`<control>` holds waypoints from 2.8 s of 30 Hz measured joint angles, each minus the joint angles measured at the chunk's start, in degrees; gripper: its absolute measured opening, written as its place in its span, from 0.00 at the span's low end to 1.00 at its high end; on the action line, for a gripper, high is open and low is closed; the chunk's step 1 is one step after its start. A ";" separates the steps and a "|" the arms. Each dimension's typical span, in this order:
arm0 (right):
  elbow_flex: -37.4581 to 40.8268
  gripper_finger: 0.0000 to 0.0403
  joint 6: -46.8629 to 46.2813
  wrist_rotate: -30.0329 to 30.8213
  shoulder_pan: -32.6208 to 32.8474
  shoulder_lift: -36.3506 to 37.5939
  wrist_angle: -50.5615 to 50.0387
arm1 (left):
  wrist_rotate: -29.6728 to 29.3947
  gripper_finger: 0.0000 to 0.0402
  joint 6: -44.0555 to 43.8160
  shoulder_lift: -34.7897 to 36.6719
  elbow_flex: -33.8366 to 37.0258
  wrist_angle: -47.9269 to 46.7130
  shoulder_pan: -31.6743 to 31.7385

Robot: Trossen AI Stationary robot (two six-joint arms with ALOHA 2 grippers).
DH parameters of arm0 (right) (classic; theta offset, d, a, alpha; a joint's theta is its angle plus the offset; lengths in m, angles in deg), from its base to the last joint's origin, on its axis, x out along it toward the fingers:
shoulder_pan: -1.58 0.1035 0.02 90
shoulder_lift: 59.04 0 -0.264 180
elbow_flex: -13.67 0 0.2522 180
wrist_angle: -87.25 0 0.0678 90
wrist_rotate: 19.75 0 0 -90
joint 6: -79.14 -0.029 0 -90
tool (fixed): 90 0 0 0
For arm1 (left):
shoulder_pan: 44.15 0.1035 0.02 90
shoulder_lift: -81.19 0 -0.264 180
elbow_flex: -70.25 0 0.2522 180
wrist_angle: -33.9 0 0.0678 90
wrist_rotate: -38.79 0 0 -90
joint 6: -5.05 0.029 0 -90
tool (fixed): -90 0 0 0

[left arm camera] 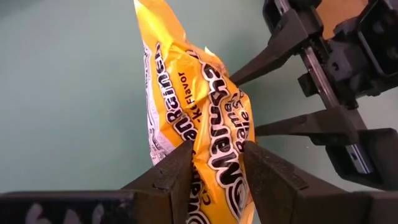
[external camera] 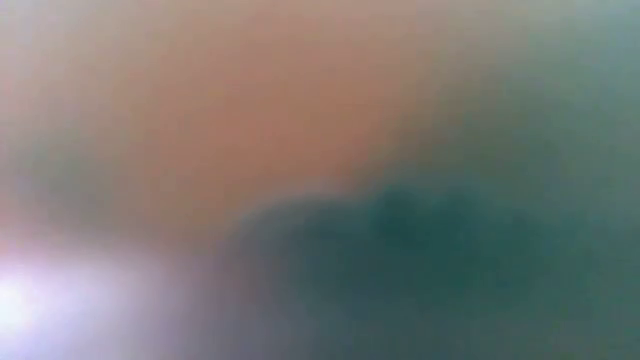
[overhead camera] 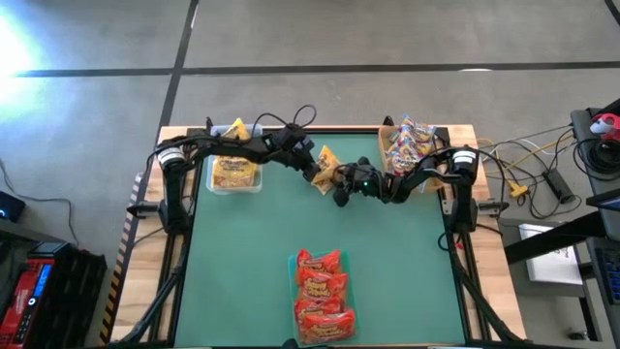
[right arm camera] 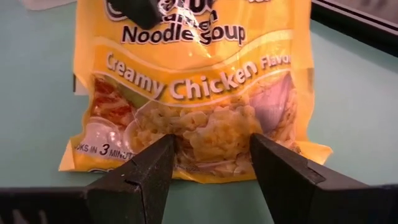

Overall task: Sort Maruchan noodles
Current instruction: Put the yellow noodle pack into the transparent bin

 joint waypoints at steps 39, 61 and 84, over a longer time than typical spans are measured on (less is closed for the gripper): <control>0.67 0.50 -0.78 -11.95 0.72 17.07 -22.48 | 5.21 0.00 11.52 4.18 -9.76 -22.27 -0.42; -3.93 0.50 1.19 -7.00 0.33 1.28 -6.13 | -4.47 0.23 13.33 2.75 -9.37 -25.13 -0.53; -6.26 0.50 2.76 -6.59 -0.74 -11.31 -2.07 | -7.06 0.58 7.68 -0.22 -9.02 -24.51 1.15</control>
